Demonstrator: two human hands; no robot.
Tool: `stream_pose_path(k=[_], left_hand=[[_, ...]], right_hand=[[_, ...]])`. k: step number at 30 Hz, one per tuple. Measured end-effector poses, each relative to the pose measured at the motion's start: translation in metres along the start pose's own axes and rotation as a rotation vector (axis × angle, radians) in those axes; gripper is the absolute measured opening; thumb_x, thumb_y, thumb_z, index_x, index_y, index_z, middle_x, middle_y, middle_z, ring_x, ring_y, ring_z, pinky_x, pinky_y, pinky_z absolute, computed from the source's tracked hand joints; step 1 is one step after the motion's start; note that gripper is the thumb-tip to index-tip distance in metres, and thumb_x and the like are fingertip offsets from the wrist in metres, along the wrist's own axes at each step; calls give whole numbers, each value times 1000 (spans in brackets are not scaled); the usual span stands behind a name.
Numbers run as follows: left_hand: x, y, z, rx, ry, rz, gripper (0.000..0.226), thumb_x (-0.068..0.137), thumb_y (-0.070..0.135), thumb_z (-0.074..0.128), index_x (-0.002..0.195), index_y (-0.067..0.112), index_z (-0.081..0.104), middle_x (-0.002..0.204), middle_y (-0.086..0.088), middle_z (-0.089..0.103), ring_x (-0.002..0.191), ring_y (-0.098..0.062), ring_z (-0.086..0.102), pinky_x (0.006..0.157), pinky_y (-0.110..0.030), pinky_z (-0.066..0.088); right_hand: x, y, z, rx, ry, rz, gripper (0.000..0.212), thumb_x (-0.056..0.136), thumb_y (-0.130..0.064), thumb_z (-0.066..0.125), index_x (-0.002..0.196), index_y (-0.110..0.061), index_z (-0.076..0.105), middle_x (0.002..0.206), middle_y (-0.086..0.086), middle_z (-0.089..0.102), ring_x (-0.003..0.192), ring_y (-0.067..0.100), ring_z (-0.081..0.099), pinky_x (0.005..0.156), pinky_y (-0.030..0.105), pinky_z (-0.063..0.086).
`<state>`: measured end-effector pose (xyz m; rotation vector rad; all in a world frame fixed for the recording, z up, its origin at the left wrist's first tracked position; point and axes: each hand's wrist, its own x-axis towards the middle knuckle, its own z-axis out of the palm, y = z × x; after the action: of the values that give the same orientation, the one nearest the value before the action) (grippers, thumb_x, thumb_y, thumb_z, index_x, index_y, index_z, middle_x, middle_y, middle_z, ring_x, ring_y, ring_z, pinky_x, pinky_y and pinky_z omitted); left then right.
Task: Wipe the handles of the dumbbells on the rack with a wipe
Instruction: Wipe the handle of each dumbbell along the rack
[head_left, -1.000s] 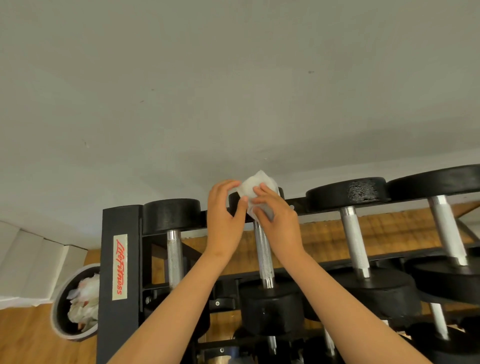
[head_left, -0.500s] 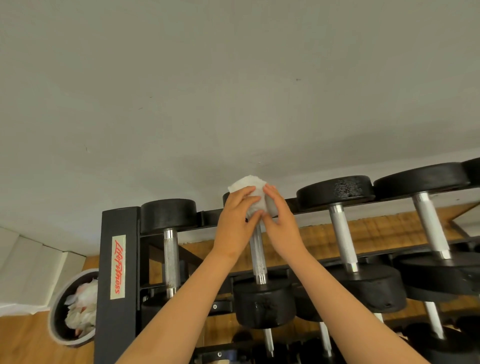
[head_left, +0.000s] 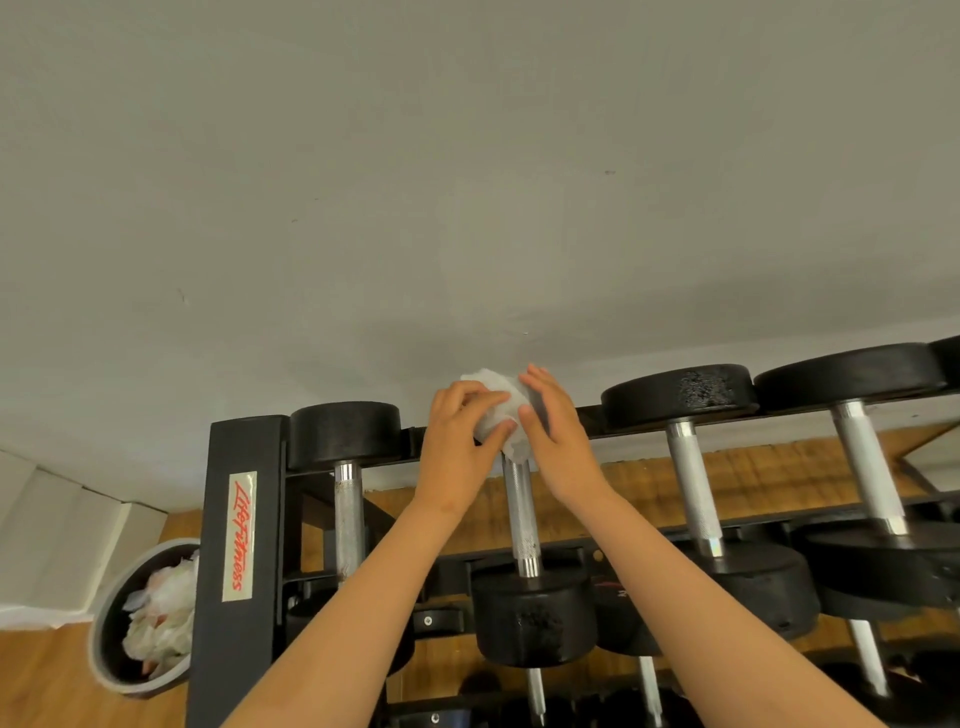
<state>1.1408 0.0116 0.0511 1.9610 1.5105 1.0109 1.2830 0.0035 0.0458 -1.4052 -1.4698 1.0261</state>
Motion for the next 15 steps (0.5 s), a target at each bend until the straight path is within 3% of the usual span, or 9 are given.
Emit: stream_pose_path(k=[2, 6, 12, 15], left_hand=[[-3, 0, 4, 18, 2, 20, 33, 87, 26, 70, 120, 22, 65, 123, 4, 49, 114, 3, 36, 95, -2, 32], [-5, -3, 10, -32, 51, -10, 34, 84, 23, 74, 118, 22, 67, 124, 2, 47, 113, 10, 34, 98, -3, 32], [2, 6, 14, -107, 93, -47, 14, 86, 14, 71, 101, 14, 72, 112, 6, 51, 109, -4, 42, 95, -9, 37], [7, 7, 15, -56, 74, -3, 8, 89, 13, 67, 97, 11, 70, 105, 5, 54, 105, -6, 43, 90, -10, 38]], right_hand=[[-5, 2, 0, 30, -3, 16, 42, 103, -22, 41, 144, -25, 34, 150, -19, 22, 145, 1, 14, 120, 30, 16], [-28, 12, 8, 45, 45, 17, 46, 103, -29, 40, 148, -27, 30, 157, -17, 20, 144, -3, 14, 118, 28, 19], [-48, 13, 16, -20, 122, 11, 48, 102, -31, 41, 149, -27, 30, 157, -14, 22, 144, -4, 14, 112, 12, 15], [-73, 20, 21, -64, 175, 34, 45, 101, -30, 41, 144, -32, 30, 154, -12, 28, 141, -4, 22, 113, 16, 19]])
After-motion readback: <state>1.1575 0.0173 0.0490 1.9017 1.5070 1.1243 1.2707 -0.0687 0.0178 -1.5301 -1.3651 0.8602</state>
